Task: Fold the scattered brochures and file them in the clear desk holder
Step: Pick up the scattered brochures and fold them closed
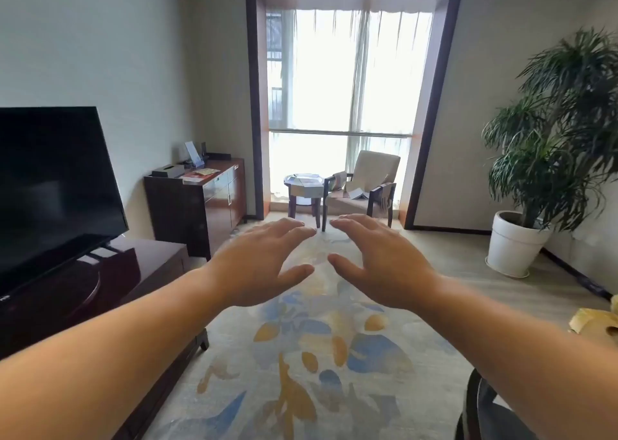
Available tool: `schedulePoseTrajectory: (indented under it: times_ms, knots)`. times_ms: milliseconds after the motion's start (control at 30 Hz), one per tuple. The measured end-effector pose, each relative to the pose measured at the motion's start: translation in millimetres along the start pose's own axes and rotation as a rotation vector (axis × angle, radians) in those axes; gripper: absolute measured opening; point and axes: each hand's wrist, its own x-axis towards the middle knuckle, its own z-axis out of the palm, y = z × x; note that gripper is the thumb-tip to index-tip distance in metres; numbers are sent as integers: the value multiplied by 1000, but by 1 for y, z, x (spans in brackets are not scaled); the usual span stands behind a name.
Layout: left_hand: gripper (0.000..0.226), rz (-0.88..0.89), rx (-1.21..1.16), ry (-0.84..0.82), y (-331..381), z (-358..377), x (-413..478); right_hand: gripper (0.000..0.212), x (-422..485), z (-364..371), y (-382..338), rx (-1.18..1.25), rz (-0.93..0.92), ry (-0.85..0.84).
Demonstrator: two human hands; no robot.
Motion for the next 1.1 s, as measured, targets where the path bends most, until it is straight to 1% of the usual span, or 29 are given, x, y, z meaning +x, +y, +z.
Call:
schedulePoseTrajectory:
  times_ms: [100, 200, 400, 700, 900, 1000, 1100]
  knots:
    - [67, 15, 4, 0, -12, 8, 15, 63, 15, 15, 11, 8, -9, -22]
    - [69, -1, -9, 13, -38, 22, 31, 63, 37, 35, 24, -1, -21, -44]
    - [69, -19, -17, 16, -123, 62, 79, 68, 111, 81, 50, -30, -9, -85]
    - [69, 26, -86, -9, -239, 102, 181, 70, 247, 143, 88, -48, 52, -131]
    - [70, 26, -95, -31, -294, 151, 251, 70, 320, 196, 142, -26, 62, -156]
    - [70, 23, -100, -51, -315, 177, 297, 69, 356, 219, 180, -22, 42, -172]
    - [71, 6, -96, -45, -335, 203, 352, 69, 400, 236, 225, -2, 24, -153]
